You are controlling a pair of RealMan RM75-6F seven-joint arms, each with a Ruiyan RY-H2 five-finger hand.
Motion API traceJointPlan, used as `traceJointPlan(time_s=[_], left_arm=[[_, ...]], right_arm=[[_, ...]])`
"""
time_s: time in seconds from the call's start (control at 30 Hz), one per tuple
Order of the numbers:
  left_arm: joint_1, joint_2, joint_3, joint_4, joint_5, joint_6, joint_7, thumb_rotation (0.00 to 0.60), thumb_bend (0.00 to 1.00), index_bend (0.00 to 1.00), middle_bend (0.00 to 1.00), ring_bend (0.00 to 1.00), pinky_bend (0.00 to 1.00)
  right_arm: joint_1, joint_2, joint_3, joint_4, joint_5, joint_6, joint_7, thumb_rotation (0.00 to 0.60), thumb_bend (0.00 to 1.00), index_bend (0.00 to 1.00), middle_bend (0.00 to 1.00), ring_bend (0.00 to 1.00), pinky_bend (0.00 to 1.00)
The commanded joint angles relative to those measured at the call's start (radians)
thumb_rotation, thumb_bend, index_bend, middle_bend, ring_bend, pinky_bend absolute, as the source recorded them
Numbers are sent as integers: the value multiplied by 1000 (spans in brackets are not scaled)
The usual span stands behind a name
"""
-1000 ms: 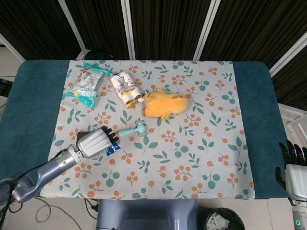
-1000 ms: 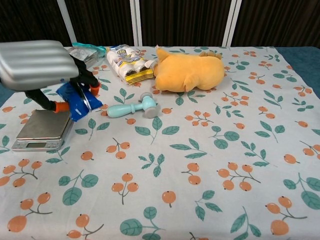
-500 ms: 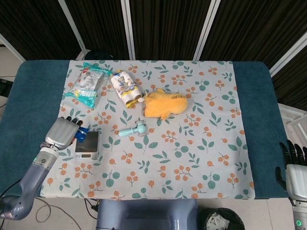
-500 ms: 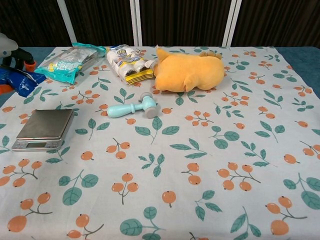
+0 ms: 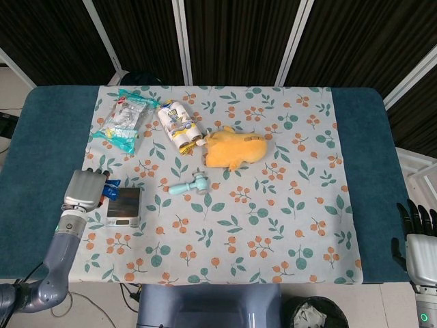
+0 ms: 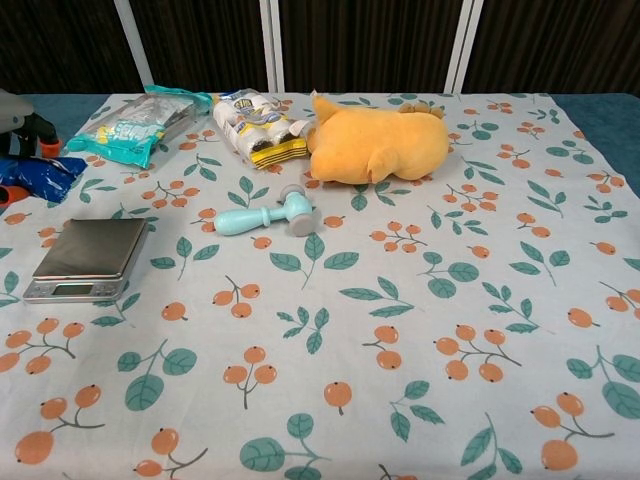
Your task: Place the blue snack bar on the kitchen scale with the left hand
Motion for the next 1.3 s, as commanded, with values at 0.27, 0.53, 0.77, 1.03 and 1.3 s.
traceJointPlan(time_s=[0.27,0.53,0.77,1.03,1.3], left_arm=[[-79,-61,-41,-34,-187,50,41,600,374,421,515,412,577],[-103,-86,-34,-2,-247,23,34,600,375,422,502,412,575],[-116,-98,-14,15,-254,2,22,600,375,421,500,412,573],[-129,-110,2,36,-267,0,18,600,375,417,492,407,567],[-136,-122,16,57,-270,-18,5,600,365,403,472,391,559]], right_arm=[[0,-1,1,1,-1,2,1,600,577,59,31,15,0],[-1,0,2,-1,-4,9,1,600,577,59,32,14,0],[-1,0,2,0,-2,7,1,600,577,58,32,15,0],[-3,3,5,-3,-3,16,4,600,576,59,32,15,0],[-3,3,6,-4,2,13,0,600,576,59,32,15,0]])
